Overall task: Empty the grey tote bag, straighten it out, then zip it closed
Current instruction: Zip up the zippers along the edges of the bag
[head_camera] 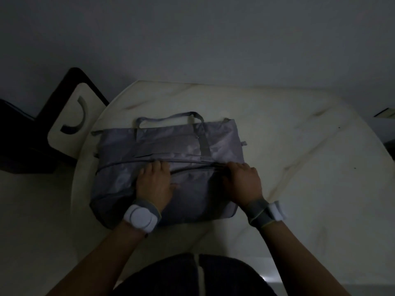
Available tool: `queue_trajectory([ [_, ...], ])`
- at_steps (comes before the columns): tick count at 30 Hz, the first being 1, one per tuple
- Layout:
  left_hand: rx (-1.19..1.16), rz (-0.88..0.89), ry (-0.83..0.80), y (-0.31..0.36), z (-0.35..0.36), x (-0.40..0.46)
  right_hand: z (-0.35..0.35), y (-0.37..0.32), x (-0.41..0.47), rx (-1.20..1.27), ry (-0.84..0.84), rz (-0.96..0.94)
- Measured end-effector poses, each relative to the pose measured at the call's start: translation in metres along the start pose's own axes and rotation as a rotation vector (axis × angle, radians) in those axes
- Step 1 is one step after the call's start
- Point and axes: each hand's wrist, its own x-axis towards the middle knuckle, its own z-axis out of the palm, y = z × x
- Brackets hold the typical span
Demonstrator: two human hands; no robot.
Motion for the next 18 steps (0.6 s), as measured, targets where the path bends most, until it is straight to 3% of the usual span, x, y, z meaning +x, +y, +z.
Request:
queue_trajectory([
  [5,0.034,0.068,0.091,-0.016,0.005,-0.016,0.003,-0.017,0.018,-0.115,-0.081,0.070],
  [11,0.009,0.254,0.110,-0.024,0.005,-0.026,-0.018,-0.094,0.027,0.166,-0.007,-0.260],
  [14,0.008,0.337,0.193,-0.029,0.009,-0.029,-0.004,-0.127,0.031,0.116,-0.157,-0.247],
  [18,0.045,0.334,0.238,-0.035,0.012,-0.036,0.007,-0.142,0.034,0.074,-0.173,-0.161],
])
